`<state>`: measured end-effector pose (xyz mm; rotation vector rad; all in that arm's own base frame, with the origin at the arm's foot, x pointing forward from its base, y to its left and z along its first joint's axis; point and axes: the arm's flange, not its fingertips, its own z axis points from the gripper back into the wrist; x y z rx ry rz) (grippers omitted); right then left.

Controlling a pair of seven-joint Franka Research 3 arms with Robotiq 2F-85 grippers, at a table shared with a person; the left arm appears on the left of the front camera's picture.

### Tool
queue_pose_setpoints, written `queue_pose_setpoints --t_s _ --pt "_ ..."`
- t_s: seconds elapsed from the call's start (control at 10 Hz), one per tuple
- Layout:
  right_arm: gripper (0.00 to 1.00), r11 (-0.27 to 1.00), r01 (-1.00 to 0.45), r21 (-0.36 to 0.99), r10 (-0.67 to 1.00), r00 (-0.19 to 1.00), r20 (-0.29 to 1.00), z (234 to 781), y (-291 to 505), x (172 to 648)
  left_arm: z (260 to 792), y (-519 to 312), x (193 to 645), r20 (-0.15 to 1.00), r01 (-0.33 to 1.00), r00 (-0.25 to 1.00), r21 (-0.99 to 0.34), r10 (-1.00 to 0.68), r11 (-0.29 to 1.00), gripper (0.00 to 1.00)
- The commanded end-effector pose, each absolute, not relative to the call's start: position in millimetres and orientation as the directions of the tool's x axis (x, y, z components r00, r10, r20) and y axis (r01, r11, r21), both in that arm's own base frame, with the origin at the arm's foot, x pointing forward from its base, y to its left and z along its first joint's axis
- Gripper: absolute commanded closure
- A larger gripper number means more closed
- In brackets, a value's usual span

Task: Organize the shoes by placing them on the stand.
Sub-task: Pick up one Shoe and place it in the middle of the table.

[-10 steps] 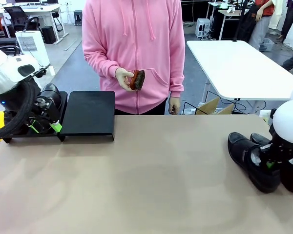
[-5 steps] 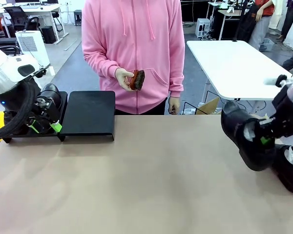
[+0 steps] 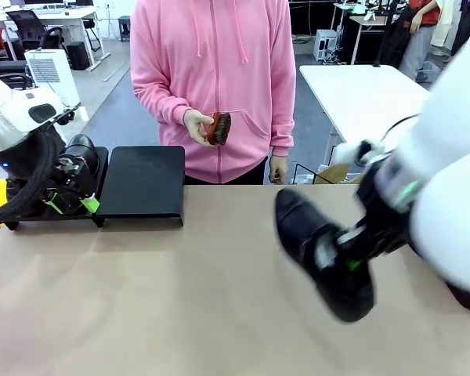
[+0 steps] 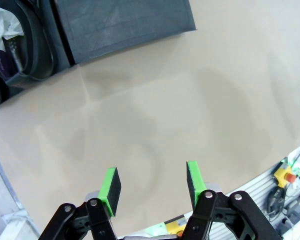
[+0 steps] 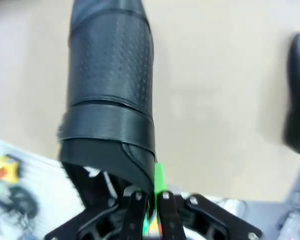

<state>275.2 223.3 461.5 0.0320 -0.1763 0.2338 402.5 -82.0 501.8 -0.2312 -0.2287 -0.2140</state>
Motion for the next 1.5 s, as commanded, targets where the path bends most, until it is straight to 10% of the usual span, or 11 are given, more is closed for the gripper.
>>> queue_pose_setpoints --t_s 0.0,0.8,1.4 --pt "1.00 0.952 -0.305 0.019 0.302 0.949 0.095 416 254 321 500 -80 401 0.252 0.243 0.950 -0.222 -0.185 0.944 0.31" --pt "0.95 0.970 -0.047 0.239 0.021 0.994 0.108 370 288 345 500 -80 401 0.252 0.243 0.950 -0.222 -0.185 0.944 0.31" --pt "0.05 0.950 -0.008 0.311 -0.028 0.993 0.112 374 269 351 500 -80 401 0.252 0.243 0.950 -0.222 -0.185 0.944 0.31"
